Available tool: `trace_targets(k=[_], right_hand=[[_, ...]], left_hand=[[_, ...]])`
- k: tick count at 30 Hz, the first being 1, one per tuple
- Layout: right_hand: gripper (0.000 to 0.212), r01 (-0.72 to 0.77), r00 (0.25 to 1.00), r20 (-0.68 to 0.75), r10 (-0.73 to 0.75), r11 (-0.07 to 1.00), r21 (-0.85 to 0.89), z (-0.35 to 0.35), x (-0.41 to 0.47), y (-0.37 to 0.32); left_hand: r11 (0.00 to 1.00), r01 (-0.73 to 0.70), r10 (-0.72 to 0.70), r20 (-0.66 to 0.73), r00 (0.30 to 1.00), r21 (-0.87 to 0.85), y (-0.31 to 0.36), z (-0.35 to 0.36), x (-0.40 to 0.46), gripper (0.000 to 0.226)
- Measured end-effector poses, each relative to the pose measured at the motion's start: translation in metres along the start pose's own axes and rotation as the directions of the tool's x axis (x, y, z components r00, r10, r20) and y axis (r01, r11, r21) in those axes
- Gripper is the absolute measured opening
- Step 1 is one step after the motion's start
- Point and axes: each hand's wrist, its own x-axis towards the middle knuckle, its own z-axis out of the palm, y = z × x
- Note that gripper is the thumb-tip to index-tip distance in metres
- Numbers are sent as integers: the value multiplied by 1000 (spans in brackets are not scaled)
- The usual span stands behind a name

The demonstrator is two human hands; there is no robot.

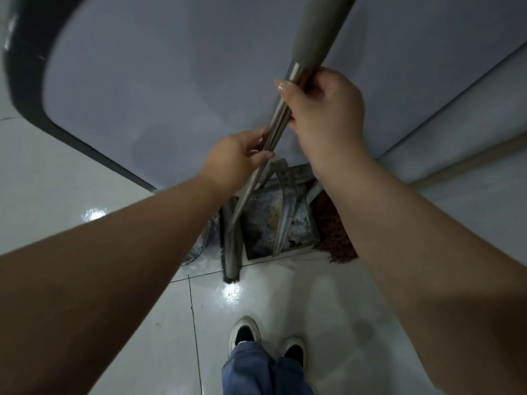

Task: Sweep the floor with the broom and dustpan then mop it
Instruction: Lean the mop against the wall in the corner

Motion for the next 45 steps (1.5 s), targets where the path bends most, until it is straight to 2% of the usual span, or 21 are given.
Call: trace_targets(k=[3, 6, 10, 15, 19, 21, 26, 33, 36, 39, 41, 44, 45], right_hand=[[6, -16, 998, 58, 14, 999, 34, 6, 11, 3], [12, -15, 996, 86, 12, 1000, 27, 9, 21, 3], [7, -42, 996, 77, 40, 999, 25, 5, 29, 8], [14, -51, 995, 87, 50, 999, 12, -1, 34, 17], [25, -29, 998, 63, 24, 997, 77, -2, 37, 14], [22, -7, 998, 64, 1, 995, 100, -2, 38, 13], [26, 33, 995, 90, -39, 997, 67, -2, 42, 13], [31, -78, 989, 126, 76, 997, 14, -1, 53, 11], [21, -160, 980, 129, 150, 985, 72, -7, 50, 21], [36, -212, 973, 112, 201, 972, 98, -15, 47, 29], [31, -249, 963, 132, 236, 963, 98, -19, 48, 33], [13, -296, 946, 170, 277, 949, 103, -16, 51, 38], [15, -313, 939, 185, 290, 944, 107, -15, 51, 39]], left_hand=[[1000, 21, -21, -41, 999, 14, -3, -4, 7, 46], [999, 45, -44, -84, 995, 7, -5, -5, 15, 49], [997, 70, -71, -19, 997, -44, 2, 3, 20, 52], [994, 80, -79, 20, 997, -71, 8, 12, 24, 51], [994, 84, -86, -35, 996, -68, 11, 7, 27, 45], [994, 82, -86, -63, 994, -67, 14, 3, 29, 45], [996, 69, -74, -74, 995, -65, 15, 3, 36, 45], [985, 129, -127, 19, 992, -112, 15, 17, 42, 61], [981, 173, -167, 67, 984, -91, 12, 21, 41, 68], [982, 173, -167, 83, 982, -70, 7, 26, 40, 64], [979, 182, -176, 65, 982, -93, 6, 28, 41, 58], [973, 197, -193, 47, 980, -123, 5, 30, 42, 53], [967, 204, -200, 42, 979, -151, 5, 30, 42, 53]])
